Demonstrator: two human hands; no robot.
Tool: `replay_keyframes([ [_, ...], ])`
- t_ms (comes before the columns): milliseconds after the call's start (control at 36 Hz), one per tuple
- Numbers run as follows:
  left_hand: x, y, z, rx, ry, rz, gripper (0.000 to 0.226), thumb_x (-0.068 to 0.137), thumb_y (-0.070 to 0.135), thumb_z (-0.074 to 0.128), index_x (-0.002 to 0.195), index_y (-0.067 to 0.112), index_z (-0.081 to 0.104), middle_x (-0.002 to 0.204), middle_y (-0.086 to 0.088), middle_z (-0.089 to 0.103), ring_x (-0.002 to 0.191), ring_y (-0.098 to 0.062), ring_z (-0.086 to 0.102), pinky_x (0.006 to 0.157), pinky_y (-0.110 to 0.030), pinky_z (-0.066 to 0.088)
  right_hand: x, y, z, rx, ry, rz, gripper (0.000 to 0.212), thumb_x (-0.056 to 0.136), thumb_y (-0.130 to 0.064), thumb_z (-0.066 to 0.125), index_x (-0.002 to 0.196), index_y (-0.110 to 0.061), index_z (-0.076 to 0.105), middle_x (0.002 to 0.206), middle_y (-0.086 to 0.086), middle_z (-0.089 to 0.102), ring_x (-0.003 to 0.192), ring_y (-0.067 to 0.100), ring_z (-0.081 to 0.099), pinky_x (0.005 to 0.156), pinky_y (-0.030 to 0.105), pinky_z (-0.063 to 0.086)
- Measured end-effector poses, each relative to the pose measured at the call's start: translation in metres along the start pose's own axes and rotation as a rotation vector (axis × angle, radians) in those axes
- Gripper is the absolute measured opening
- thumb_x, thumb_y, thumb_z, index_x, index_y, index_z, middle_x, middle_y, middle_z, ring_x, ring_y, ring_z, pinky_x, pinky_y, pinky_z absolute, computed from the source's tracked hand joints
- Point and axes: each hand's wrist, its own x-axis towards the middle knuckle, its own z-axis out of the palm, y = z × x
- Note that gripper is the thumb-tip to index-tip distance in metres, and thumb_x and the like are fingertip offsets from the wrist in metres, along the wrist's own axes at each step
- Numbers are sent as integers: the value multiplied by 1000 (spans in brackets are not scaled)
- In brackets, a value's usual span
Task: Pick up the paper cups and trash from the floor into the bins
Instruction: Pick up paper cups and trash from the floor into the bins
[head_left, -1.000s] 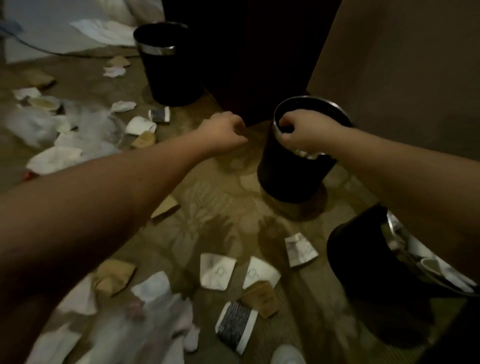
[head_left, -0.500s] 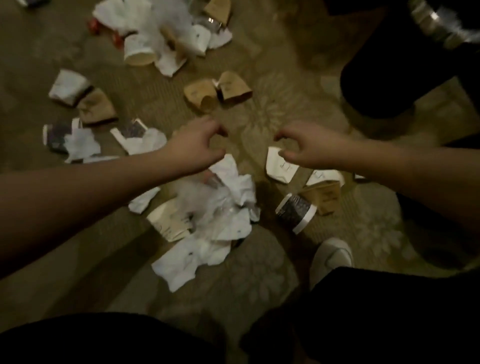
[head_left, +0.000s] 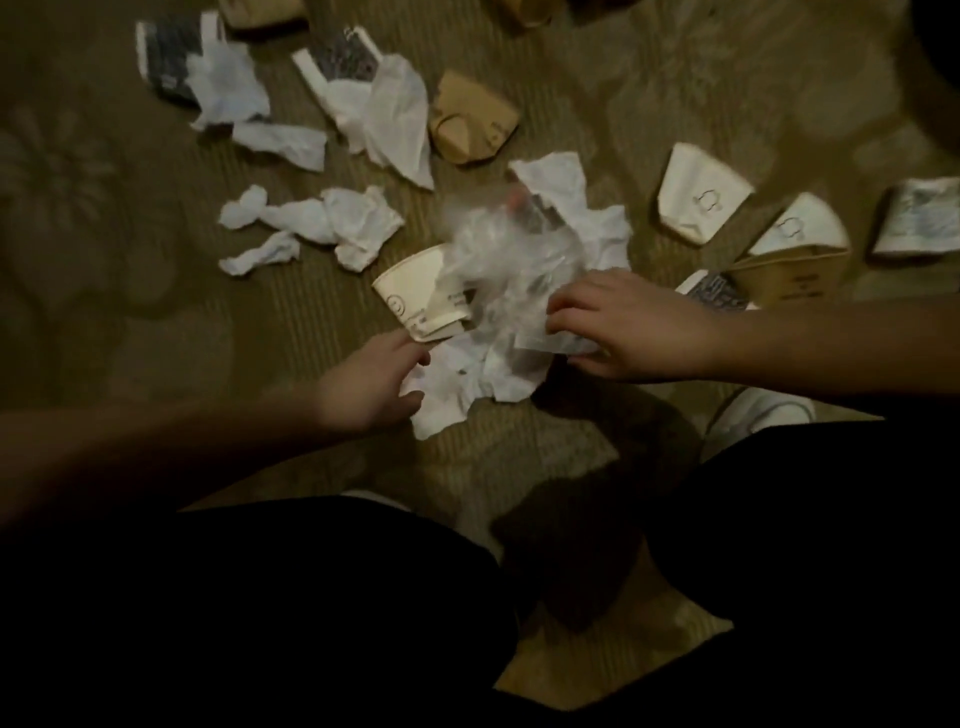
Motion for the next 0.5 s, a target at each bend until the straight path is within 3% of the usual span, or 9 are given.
replay_keyframes([
  [83,1,-13,10,87,-73,-39,68,88,37,69,146,14,40,149,-9,34,134,-29,36,111,-41,35,13,-6,9,-74,7,-59,55,77,-41,74,125,-17,59,133,11,57,117,34,54,89,45,45],
  [167,4,-22,16,173,-110,-33,79,88,42,68,153,18,30,158,-6,23,139,-27,29,114,-42,34,25,-6,15,-44,45,19,68,79,-50,69,136,-18,49,143,15,47,125,39,47,98,54,40],
  [250,7,-26,22,221,-103,-1,85,86,44,70,154,19,25,157,-8,24,138,-28,31,110,-45,39,36,2,7,7,78,152,82,79,-49,74,144,-18,38,150,17,37,133,41,38,105,58,32],
  [361,18,-21,30,260,-110,40,94,88,42,68,158,24,7,152,-8,30,132,-26,38,104,-40,44,46,17,-3,-64,-43,260,93,81,-44,74,156,-24,23,159,14,23,140,39,28,109,58,27],
  [444,30,-15,32,287,-155,60,84,93,37,63,157,24,9,147,-9,35,126,-25,42,100,-39,44,49,28,-3,-143,-204,296,88,87,-36,67,158,-24,16,154,12,33,132,36,41,104,50,33],
  [500,37,-11,29,326,-206,71,62,98,31,56,151,19,26,141,-10,41,124,-27,44,97,-41,46,51,34,-2,-138,-228,292,74,89,-30,65,154,-21,30,144,10,46,124,33,49,97,46,38],
])
